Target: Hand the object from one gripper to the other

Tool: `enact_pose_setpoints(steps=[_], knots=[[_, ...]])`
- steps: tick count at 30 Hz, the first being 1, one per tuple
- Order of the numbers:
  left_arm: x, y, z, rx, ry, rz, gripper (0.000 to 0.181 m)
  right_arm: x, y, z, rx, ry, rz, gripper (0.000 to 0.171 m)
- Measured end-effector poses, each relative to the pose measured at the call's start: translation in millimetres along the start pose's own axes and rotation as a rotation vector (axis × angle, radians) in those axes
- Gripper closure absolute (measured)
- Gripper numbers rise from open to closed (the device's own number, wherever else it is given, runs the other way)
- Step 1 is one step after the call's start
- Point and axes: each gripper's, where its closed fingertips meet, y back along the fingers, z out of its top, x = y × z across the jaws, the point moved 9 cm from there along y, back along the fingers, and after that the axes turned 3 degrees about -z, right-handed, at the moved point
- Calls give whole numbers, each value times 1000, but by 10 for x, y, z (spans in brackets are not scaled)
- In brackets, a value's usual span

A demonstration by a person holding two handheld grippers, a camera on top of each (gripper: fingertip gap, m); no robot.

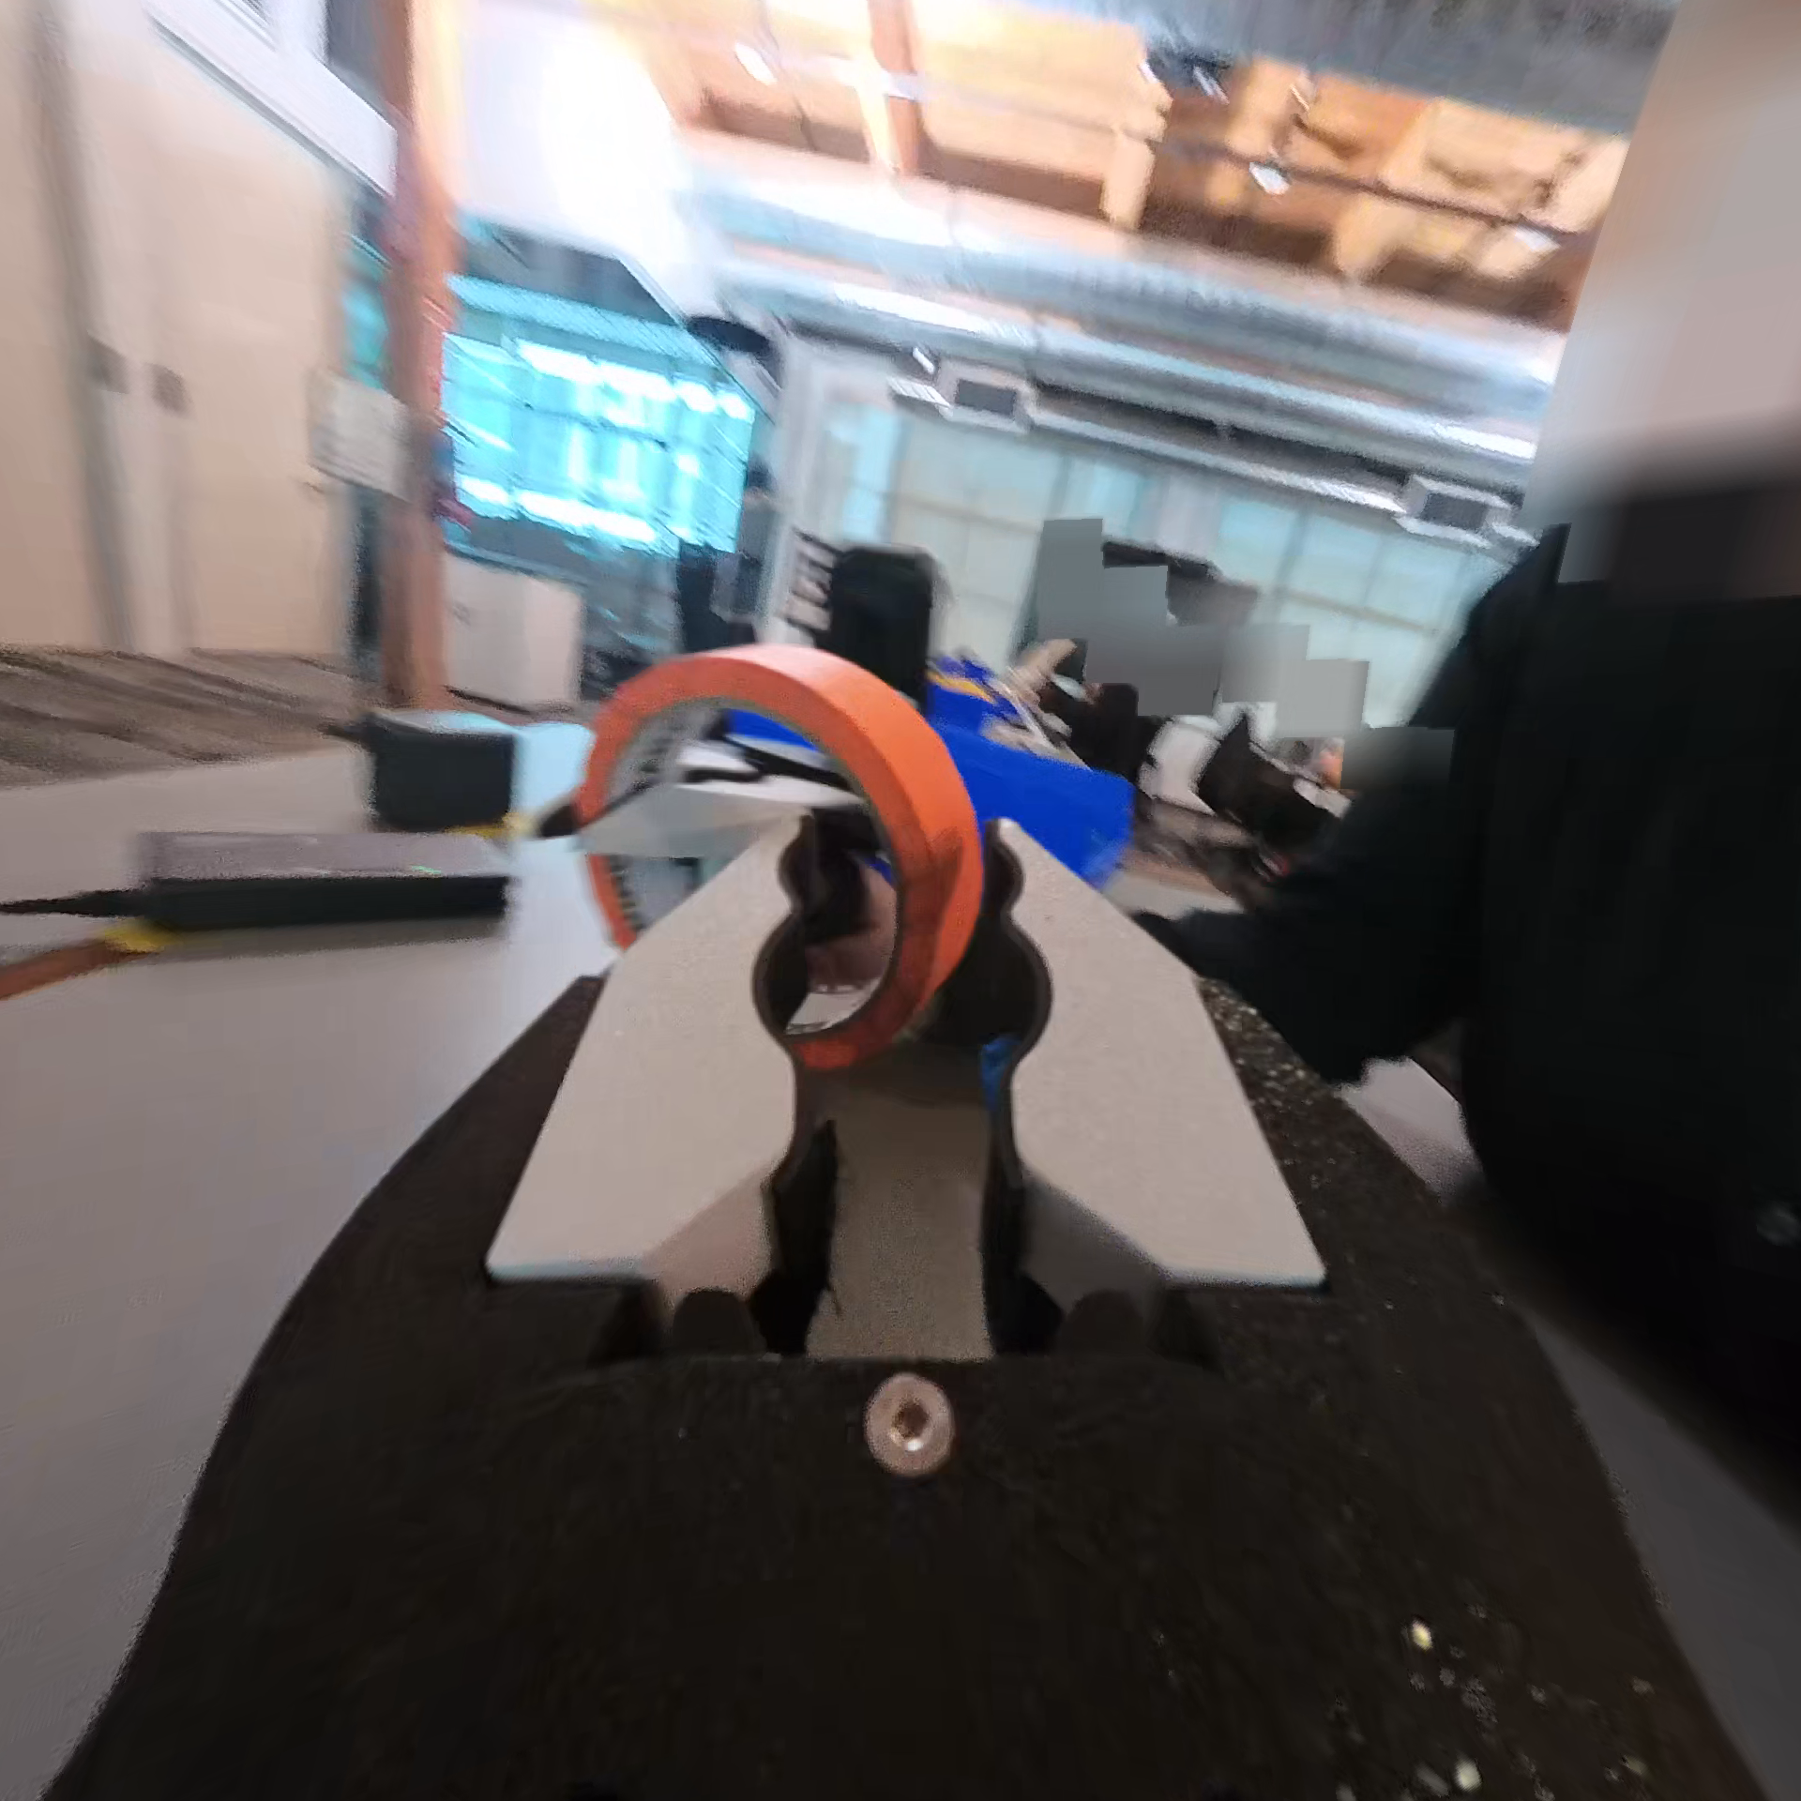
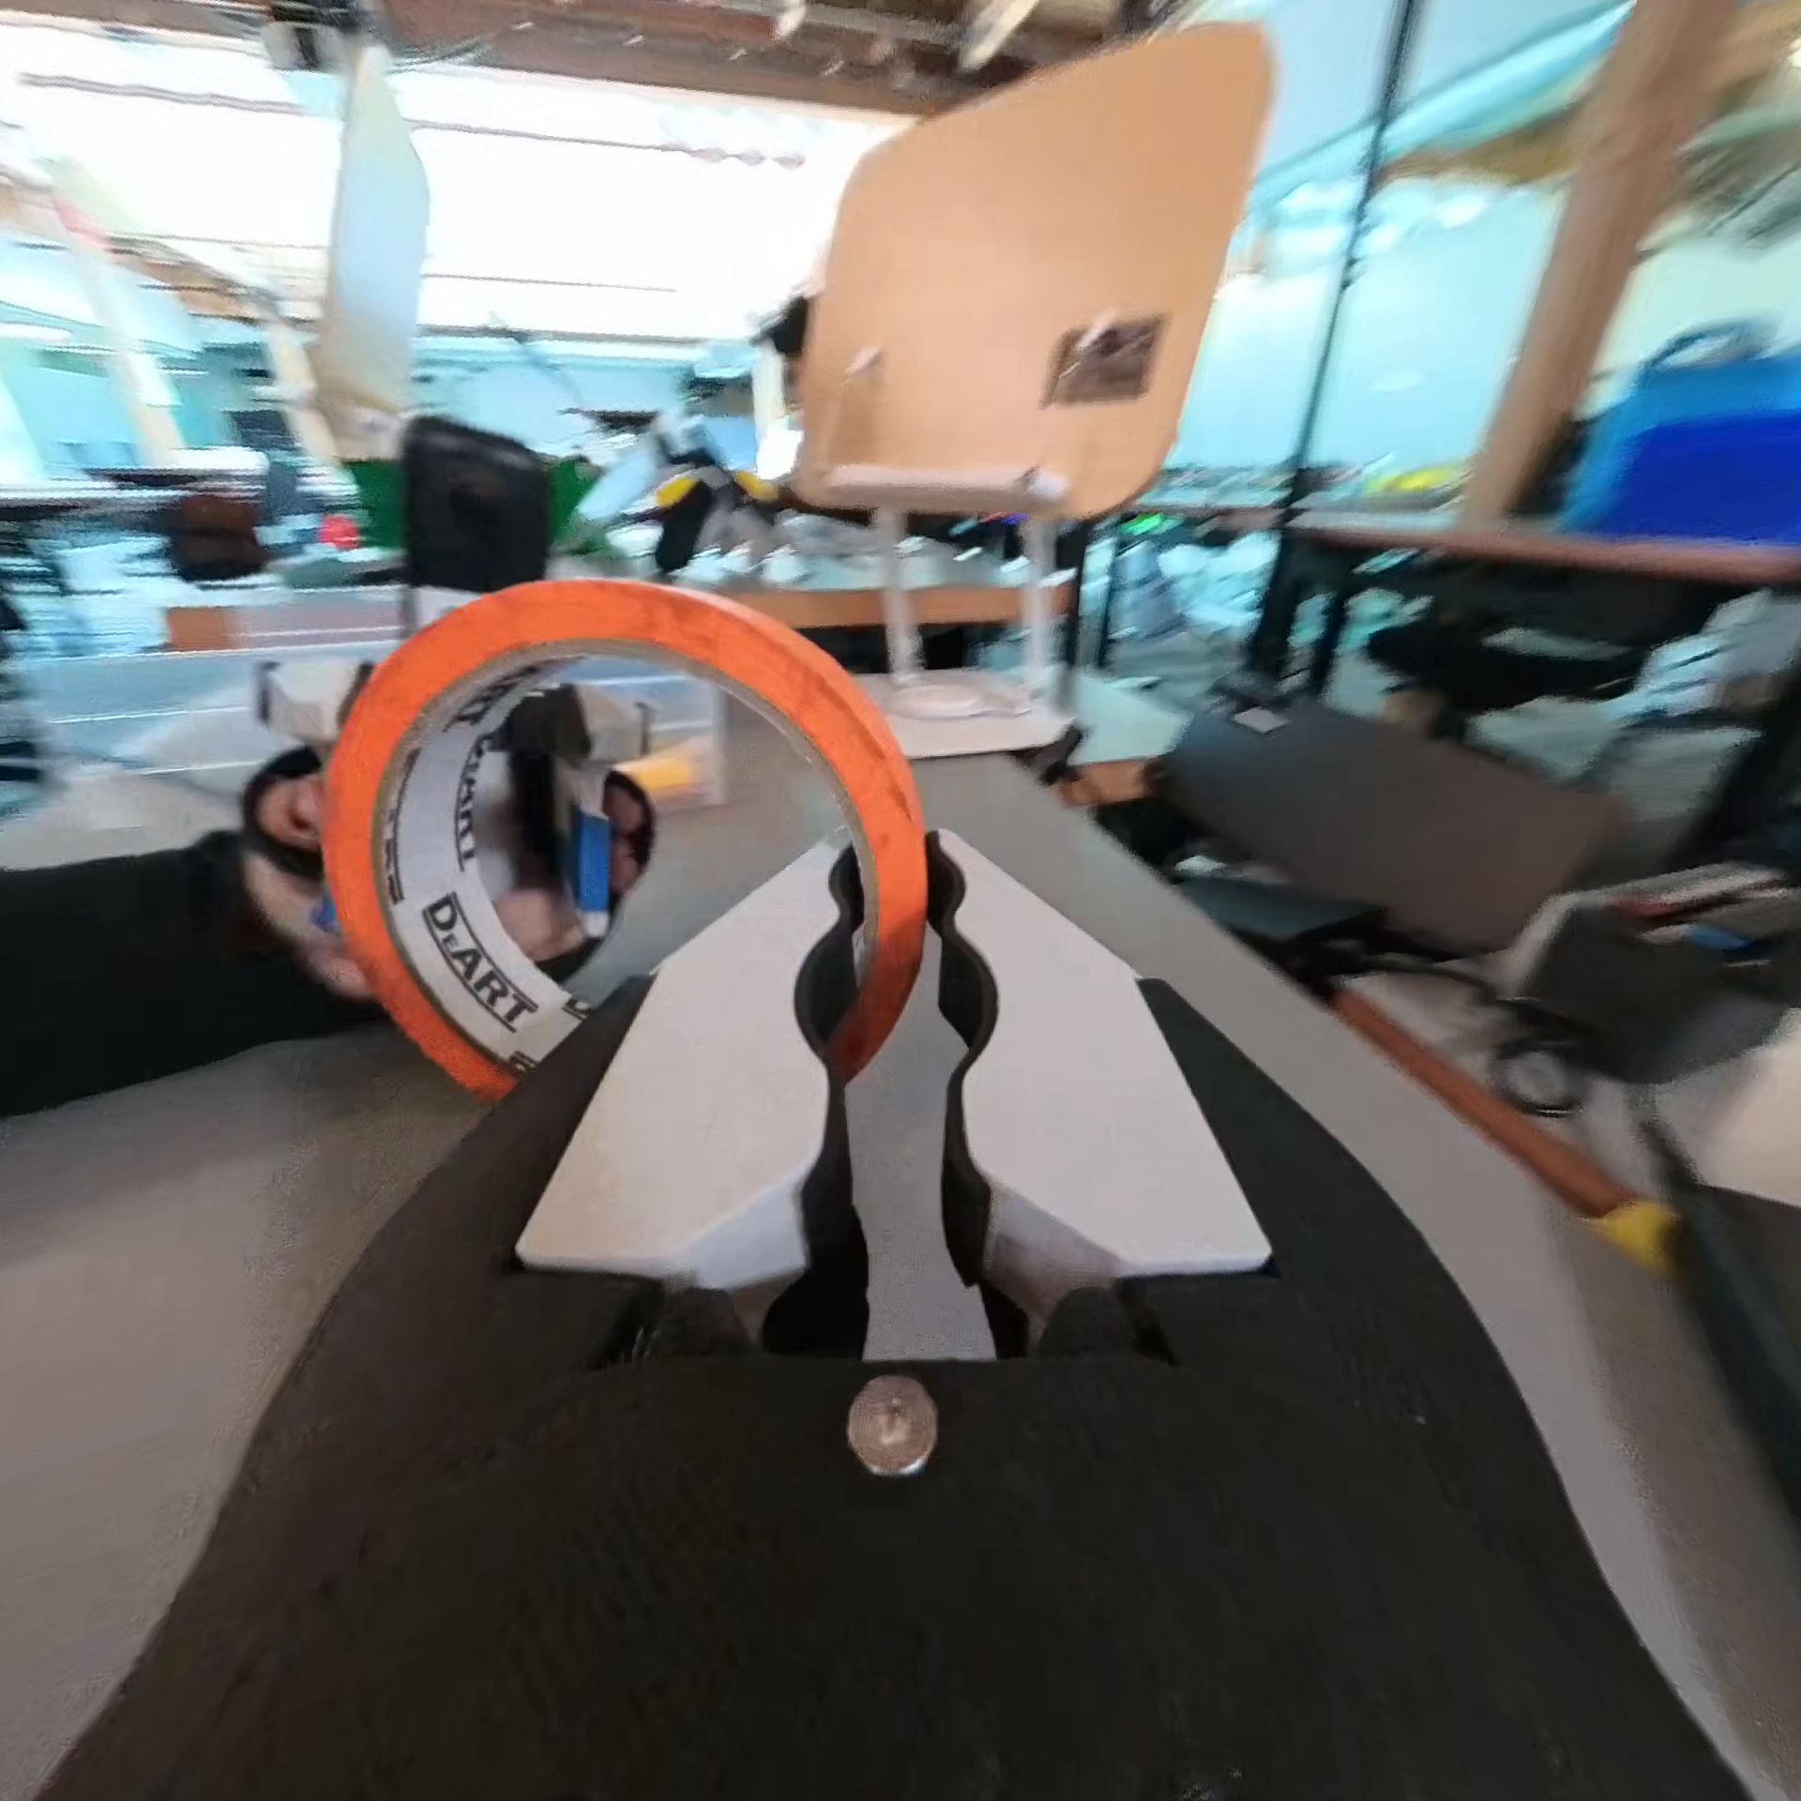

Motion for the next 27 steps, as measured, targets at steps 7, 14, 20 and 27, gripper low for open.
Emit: enact_pose_setpoints(steps=[7, 14, 20, 27], knots=[[123, 555, 231, -305, -220, 526, 131, 20, 193, 87, -74, 387, -489, 162], [184, 614, 220, -326, -173, 605, 133, 393, 428, 134, -97, 450, -598, 161], [193, 560, 193, -312, -141, 585, 138, 1016, 1037, 184, -79, 523, -647, 161], [177, 567, 182, -350, -95, 553, 142, 1414, 2218, 504, -95, 759, -947, 162]])
